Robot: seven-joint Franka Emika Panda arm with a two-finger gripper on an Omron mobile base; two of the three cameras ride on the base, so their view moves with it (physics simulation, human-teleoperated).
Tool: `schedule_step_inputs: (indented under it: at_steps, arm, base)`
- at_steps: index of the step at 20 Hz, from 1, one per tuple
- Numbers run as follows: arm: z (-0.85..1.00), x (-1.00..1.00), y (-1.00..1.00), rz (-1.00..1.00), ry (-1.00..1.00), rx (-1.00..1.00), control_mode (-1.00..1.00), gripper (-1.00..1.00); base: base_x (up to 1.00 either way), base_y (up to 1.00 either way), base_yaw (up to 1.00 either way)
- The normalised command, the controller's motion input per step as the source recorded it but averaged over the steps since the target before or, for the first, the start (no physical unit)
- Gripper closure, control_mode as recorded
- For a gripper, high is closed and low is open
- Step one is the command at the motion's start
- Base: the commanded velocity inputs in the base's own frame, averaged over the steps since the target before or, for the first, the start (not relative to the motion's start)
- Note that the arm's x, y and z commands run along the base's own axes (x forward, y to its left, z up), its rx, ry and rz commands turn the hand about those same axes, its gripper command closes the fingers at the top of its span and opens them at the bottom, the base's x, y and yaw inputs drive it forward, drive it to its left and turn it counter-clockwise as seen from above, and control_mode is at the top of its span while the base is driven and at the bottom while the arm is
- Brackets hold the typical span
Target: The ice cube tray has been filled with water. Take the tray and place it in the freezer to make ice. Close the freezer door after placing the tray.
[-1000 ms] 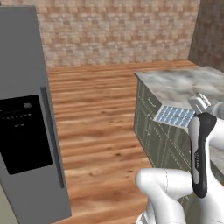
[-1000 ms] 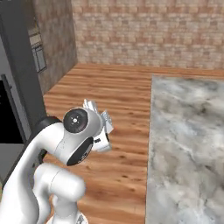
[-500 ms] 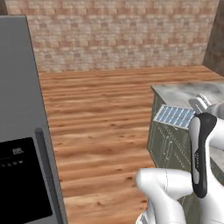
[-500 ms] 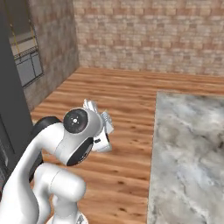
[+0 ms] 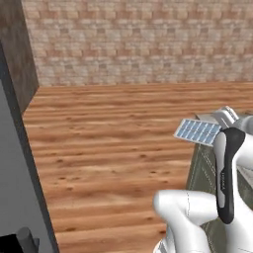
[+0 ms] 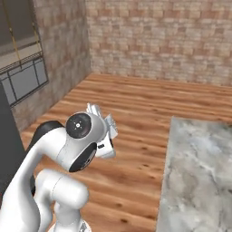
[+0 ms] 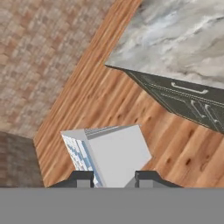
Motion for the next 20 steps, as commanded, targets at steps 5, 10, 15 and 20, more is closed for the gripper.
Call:
schedule_step_inputs:
  at_steps: [5, 10, 15, 20]
  arm:
    - [0.0, 0.0, 0.0, 0.0, 0.0, 0.0, 1.0, 1.0]
    - [0.0, 0.0, 0.0, 0.0, 0.0, 0.0, 1.0, 1.0]
    - [0.0, 0.0, 0.0, 0.0, 0.0, 0.0, 1.0, 1.0]
    - [0.0, 0.0, 0.0, 0.0, 0.0, 0.0, 1.0, 1.0]
  base:
    - [0.62, 0.0, 0.29]
    - [0.47, 0.0, 0.41]
    - [0.41, 0.0, 0.48]
    - [0.41, -0.01, 0.55]
